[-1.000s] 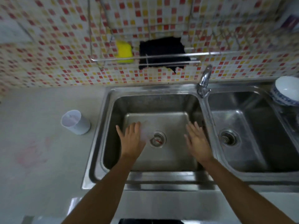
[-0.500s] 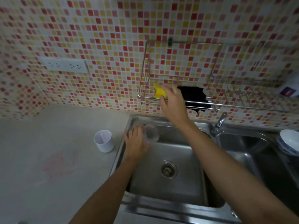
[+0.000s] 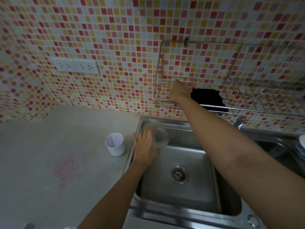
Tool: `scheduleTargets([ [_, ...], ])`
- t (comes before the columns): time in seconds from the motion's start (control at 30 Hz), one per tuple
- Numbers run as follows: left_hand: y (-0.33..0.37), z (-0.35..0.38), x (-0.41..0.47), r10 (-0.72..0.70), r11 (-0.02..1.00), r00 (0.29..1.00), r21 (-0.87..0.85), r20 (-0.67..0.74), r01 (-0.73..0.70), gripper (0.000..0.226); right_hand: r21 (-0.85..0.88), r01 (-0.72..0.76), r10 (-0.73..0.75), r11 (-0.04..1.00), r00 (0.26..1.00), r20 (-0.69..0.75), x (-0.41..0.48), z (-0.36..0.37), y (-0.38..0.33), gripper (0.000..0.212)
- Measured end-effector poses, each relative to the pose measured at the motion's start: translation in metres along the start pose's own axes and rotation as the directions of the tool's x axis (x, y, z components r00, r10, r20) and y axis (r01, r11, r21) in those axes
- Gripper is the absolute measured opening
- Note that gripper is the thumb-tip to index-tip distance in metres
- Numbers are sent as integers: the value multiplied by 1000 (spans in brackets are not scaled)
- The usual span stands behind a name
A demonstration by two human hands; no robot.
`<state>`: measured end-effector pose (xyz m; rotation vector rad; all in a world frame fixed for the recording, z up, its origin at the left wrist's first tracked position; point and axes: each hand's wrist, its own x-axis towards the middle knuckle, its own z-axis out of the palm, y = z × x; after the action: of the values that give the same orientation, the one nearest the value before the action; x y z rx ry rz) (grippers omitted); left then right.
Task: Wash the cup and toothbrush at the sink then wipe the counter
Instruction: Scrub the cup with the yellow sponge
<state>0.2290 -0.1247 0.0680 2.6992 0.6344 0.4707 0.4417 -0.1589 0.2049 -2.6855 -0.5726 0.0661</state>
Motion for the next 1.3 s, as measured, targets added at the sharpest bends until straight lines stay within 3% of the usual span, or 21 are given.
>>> scheduleTargets([
  [0.13,-1,-2,2,10,1000,1000,-24,-9,-10,75,372,84,-39,925,991,-126,-8,-15,8,42],
  [0.23,1,-6,9,64,995,997,-74,-43,-67,72,485,352,-182,801,914,-362,-51,-33,20,39],
  [0.33,6,-13,17,146,971,986,-178,-80,-158,66,434,478,-343,763,870,-355,-114,-28,53,35],
  [0.43,13,-17,26,162,950,986,-266,-27,-163,62,232,580,-541,780,813,-216,-154,4,99,38],
  [0.57,32,-13,31,265,935,964,-249,13,-253,64,15,719,-713,695,691,-116,-159,30,140,43],
  [0.63,42,-10,31,297,926,954,-252,22,-283,63,-49,730,-730,682,675,-109,-157,33,154,42],
  [0.77,53,0,25,329,916,942,-265,68,-301,63,13,684,-682,729,728,-67,-172,37,172,44],
  [0.9,65,6,13,360,917,921,-239,150,-320,68,-202,763,-773,614,633,44,-163,20,181,46],
  [0.97,69,8,9,356,920,914,-245,197,-305,75,-264,763,-781,589,622,56,-156,16,186,44],
  [1.03,69,9,7,337,921,923,-268,185,-282,75,-220,734,-751,643,661,10,-164,24,192,47],
  [1.13,67,13,5,331,922,930,-263,156,-284,69,113,645,-646,755,762,-33,-189,49,200,57],
  [1.2,67,16,2,326,929,930,-239,171,-282,68,193,624,-632,757,774,-26,-198,51,202,54],
  [1.3,72,19,-2,344,926,919,-231,192,-299,68,-94,743,-744,663,668,38,-189,37,201,55],
])
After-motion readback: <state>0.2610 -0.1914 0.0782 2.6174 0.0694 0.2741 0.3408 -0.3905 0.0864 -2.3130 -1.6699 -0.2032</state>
